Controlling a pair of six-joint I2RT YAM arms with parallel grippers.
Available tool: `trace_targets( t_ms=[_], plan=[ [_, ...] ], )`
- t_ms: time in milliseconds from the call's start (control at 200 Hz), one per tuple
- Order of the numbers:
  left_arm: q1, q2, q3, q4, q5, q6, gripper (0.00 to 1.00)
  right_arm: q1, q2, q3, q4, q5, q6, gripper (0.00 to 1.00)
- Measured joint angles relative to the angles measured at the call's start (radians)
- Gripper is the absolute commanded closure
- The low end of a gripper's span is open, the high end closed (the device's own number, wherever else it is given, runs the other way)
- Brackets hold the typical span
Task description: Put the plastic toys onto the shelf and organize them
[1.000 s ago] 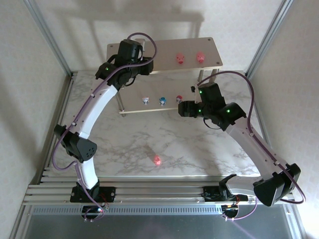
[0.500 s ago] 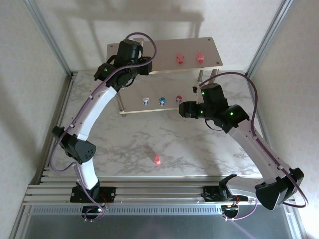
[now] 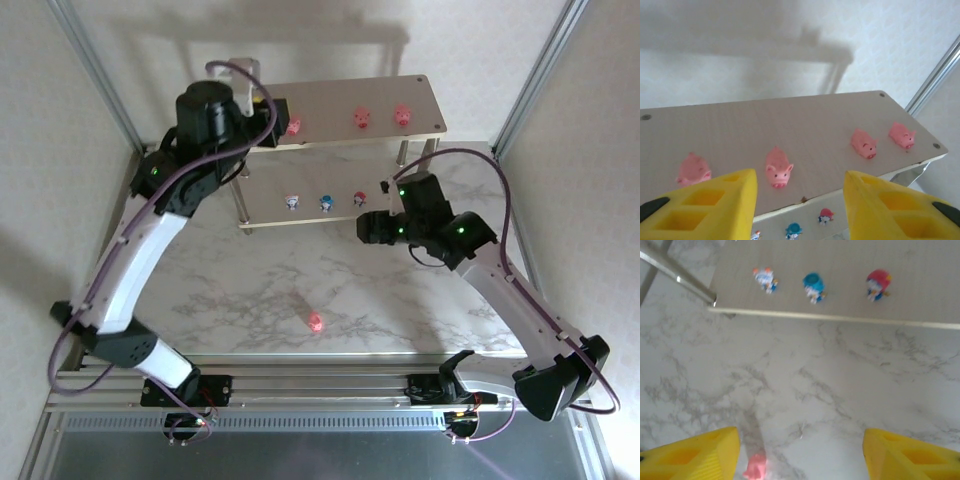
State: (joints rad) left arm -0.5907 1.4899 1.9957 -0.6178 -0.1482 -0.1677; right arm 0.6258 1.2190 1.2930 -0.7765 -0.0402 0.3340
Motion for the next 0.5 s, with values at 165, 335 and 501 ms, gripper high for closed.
trace_targets(
  t_ms=[165,335,501],
  plan=[
    [-0.006,-0.284,-0.436,0.074,-0.08,-0.026,0.52,0.207,-0.011,-0.086,-0.043,0.039,0.054,0.34],
    [-0.008,-0.46,-0.732,0.079,-0.115,-0.082,0.52,0.429,0.018,-0.193,-0.053,0.066,0.171,0.35],
    [-0.008,-0.555,-0.85,0.087,-0.117,-0.103,0.51,0.592,0.15,-0.214,-0.018,0.104,0.304,0.36]
  ],
)
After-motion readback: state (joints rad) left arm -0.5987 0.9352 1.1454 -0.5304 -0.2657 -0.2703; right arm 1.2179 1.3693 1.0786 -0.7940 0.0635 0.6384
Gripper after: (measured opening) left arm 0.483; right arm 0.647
